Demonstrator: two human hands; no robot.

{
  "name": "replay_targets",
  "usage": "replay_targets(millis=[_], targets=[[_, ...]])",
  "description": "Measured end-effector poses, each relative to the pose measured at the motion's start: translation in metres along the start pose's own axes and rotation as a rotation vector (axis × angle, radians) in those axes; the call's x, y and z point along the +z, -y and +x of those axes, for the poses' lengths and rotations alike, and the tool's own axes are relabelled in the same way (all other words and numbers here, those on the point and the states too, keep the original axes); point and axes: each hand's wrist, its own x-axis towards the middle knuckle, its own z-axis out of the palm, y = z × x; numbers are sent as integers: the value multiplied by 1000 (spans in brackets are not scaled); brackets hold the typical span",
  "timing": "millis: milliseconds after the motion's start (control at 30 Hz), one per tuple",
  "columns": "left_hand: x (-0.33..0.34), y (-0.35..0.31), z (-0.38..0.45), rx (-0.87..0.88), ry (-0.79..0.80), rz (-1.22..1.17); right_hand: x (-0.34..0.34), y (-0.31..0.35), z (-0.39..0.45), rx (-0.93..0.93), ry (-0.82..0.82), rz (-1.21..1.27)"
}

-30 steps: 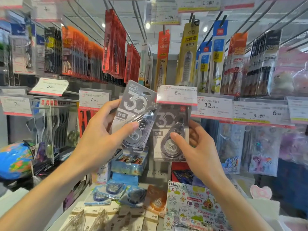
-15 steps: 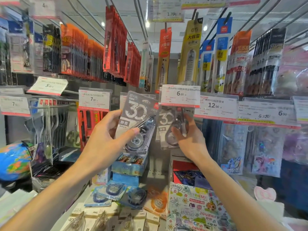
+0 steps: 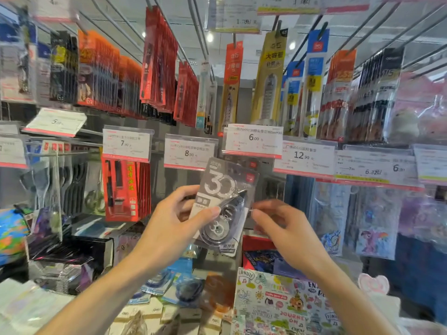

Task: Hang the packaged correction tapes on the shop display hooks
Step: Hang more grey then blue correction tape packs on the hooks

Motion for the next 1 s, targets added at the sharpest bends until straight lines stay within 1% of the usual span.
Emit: replay_targets(millis=[133, 233, 333, 400, 500, 567, 633, 800, 867, 1000], targets=[[18, 0, 2, -13, 4, -30, 6, 5, -16, 1, 80, 170], [24, 0, 2, 4, -6, -1, 7, 7, -20, 16, 93, 286], [28, -3, 0, 52, 11, 57, 7, 9, -21, -6, 97, 326], [26, -4, 0, 67, 1, 103, 3, 8, -22, -15, 84, 326], [16, -16, 3, 104, -61, 182, -8, 4, -22, -31, 73, 280], [6, -32, 9, 202, -116, 288, -14, 2, -24, -59, 70, 229], [0, -51, 18, 295, -143, 342, -18, 3, -26, -82, 74, 195], [-3, -85, 39, 461, -122, 450, -24, 2, -26, -86, 52, 167], [-5, -90, 44, 486, -132, 467, -24, 5, -26, -89, 43, 166], [-8, -95, 49, 525, -167, 422, -21, 11, -23, -117, 24, 167]])
